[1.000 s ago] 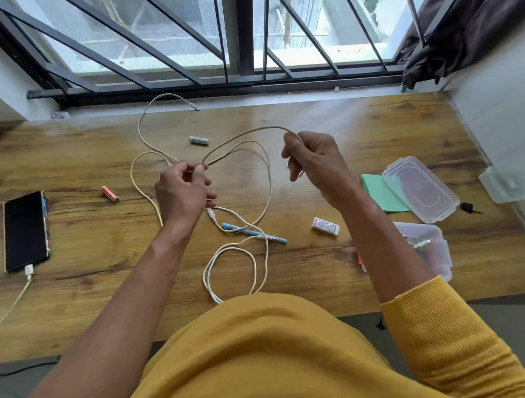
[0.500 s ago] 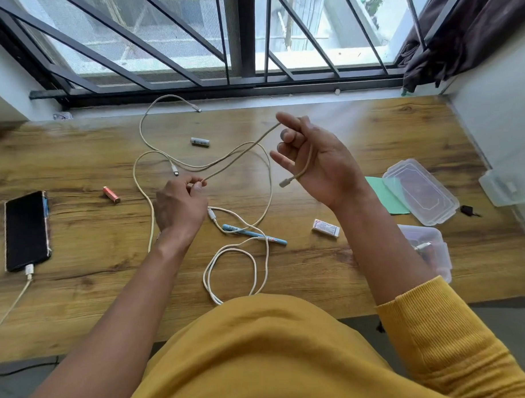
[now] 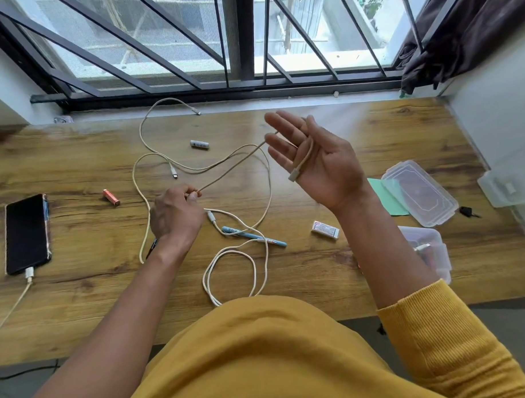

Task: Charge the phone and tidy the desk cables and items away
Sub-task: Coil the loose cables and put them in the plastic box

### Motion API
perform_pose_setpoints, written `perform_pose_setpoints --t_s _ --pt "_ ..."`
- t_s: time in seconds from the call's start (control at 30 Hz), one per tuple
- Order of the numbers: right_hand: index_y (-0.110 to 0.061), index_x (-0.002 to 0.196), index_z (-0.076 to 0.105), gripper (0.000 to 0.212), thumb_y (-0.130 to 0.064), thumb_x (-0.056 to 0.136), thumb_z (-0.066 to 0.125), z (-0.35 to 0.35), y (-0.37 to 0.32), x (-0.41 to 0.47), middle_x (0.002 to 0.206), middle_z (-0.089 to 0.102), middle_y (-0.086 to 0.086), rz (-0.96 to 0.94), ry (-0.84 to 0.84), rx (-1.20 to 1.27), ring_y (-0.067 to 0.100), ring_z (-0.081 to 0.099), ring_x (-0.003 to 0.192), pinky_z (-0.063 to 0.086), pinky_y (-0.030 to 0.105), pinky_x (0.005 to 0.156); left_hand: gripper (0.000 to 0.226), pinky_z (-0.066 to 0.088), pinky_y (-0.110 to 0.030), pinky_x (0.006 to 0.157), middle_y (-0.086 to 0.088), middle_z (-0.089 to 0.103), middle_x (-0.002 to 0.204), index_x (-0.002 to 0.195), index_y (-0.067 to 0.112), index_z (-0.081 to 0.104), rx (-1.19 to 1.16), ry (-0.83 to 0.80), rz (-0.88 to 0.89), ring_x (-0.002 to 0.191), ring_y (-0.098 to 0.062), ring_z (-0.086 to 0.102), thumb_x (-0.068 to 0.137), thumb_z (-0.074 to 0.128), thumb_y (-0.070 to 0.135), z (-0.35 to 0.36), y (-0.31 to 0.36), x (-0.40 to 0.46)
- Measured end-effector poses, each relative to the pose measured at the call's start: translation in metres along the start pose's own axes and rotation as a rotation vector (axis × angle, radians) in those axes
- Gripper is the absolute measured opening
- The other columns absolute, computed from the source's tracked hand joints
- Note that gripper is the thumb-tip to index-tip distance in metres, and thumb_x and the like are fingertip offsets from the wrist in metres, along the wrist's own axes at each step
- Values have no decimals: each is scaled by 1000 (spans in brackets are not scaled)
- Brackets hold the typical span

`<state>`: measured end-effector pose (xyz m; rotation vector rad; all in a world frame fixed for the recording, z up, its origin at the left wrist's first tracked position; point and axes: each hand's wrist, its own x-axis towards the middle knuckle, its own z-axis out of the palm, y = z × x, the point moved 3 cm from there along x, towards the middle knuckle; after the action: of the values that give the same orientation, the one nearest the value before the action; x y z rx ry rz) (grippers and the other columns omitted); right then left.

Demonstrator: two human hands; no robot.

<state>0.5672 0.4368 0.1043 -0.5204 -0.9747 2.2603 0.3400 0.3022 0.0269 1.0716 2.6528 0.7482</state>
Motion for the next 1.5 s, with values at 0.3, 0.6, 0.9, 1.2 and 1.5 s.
perform_pose_setpoints --t_s 0.3,0.6,0.9,1.2,1.5 --pt "-15 90 81 62 -41 115 31 7 -7 6 119 78 10 -91 129 56 28 66 129 34 48 121 18 44 -32 76 -7 78 103 104 23 81 25 -96 108 99 -32 70 102 63 18 12 -1 -19" --pt "-14 157 44 51 -40 114 35 -9 -15 14 165 44 7 -182 278 -106 18 34 156 19 38 126 15 39 -31 75 5 62 88 93 22 79 -100 -285 570 89 -16 57 91 64 21 20 12 -58" --pt "-14 164 25 51 -32 116 33 -29 3 24 161 46 13 -167 542 -259 23 41 152 27 37 128 34 42 -40 67 1 56 78 69 11 64 -459 -276 827 77 -24 54 97 69 29 -39 60 -56" --pt "4 141 51 37 -13 116 31 1 27 18 99 72 30 -112 111 -799 18 74 78 58 27 66 29 34 -42 61 -17 51 75 79 2 61 -789 -236 803 68 -32 42 102 62 18 -88 97 -18" --pt "-1 127 64 72 -46 115 9 45 35 -5 56 22 5 92 -277 -681 22 16 50 28 33 51 46 44 -55 62 -27 51 75 83 -3 57 -664 31 605 72 -45 47 110 56 34 -102 96 25"
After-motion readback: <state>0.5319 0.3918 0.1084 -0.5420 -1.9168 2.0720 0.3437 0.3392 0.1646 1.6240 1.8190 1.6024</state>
